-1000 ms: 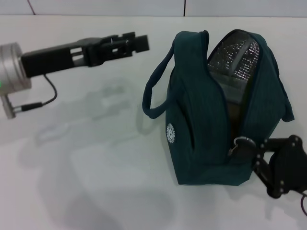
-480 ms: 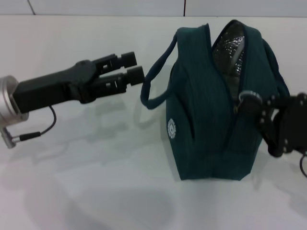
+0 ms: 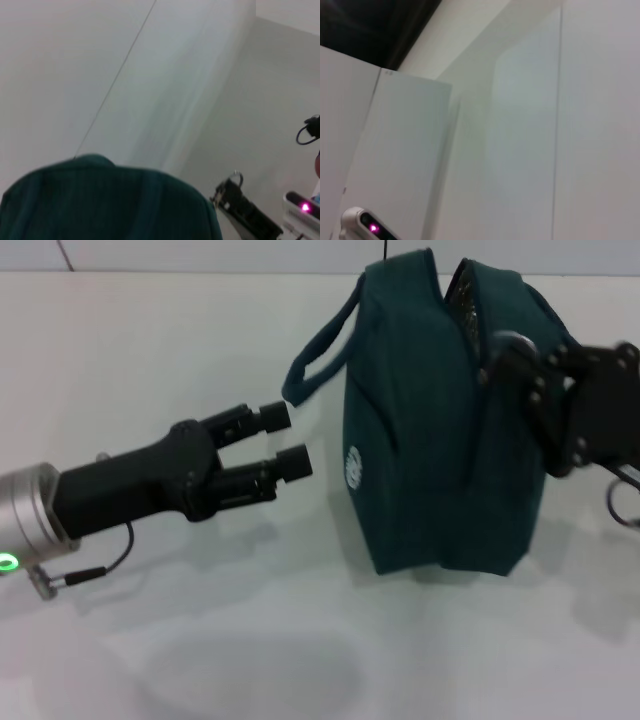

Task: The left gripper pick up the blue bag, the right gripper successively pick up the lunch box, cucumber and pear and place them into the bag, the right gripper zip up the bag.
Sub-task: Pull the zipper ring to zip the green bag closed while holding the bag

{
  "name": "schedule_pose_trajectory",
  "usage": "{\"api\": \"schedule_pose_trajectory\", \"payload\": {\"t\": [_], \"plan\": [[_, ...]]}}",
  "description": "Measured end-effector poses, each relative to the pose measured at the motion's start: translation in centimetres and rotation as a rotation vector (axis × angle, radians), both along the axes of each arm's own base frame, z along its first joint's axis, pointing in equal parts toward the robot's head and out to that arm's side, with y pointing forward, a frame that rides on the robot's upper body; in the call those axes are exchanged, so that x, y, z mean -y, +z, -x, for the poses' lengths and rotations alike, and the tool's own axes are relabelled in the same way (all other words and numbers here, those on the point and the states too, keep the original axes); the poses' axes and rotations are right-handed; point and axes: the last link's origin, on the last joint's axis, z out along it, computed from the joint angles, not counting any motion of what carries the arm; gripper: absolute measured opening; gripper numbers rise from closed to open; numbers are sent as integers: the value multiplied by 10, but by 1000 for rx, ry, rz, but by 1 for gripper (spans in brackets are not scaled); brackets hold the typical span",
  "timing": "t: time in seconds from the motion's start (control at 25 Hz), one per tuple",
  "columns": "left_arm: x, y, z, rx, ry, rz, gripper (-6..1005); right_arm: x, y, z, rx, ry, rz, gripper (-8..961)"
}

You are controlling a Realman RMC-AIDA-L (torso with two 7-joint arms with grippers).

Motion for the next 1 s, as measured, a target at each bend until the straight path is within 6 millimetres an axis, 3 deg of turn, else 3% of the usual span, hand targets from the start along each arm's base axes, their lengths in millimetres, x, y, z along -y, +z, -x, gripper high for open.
{"api": "schedule_pose_trajectory", "payload": {"t": [0.4, 0.6, 1.0], "plan": [[-2, -25, 15, -41, 75, -114, 863, -26, -21, 36, 84, 82, 49, 48], [-9, -25, 17, -40, 98, -191, 865, -30, -24, 41, 101, 86, 49, 50], [-26, -41, -2, -65, 41, -174, 864, -32, -24, 41, 103, 79, 42, 55]]}}
